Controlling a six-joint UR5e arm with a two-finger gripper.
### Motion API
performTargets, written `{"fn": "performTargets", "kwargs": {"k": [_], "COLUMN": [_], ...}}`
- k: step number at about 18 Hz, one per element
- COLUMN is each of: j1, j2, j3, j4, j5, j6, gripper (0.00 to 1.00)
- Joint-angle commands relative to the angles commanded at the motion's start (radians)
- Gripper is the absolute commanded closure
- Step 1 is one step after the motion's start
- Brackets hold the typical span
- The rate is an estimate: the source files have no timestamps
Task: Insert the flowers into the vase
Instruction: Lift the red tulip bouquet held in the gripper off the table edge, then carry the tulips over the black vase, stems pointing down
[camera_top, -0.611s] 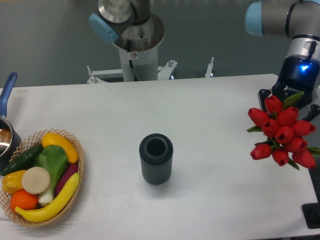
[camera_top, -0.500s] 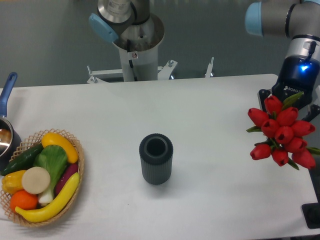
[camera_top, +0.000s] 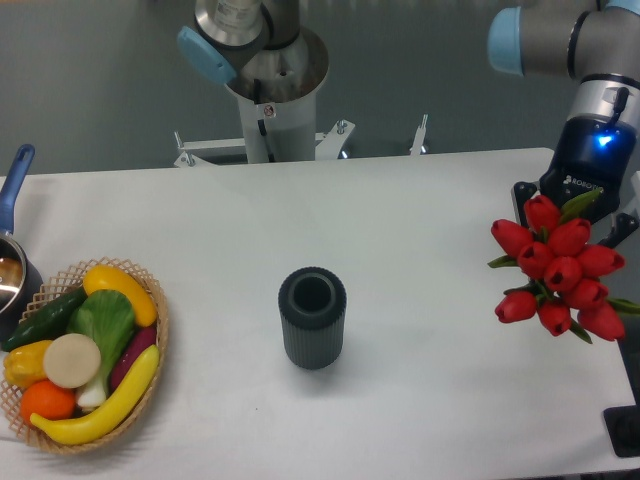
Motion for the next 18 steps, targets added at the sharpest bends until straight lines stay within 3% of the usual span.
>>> {"fn": "performTargets", "kwargs": {"k": [10,18], "j1": [-0.052,-0.086], "j2": [-0.026,-0.005], "j3": [0.005,-0.037], "j4": [0.037,0.048], "j5": [-0.008,-0.192], "j6": [0.002,0.006], "gripper": [0.69,0.69]}}
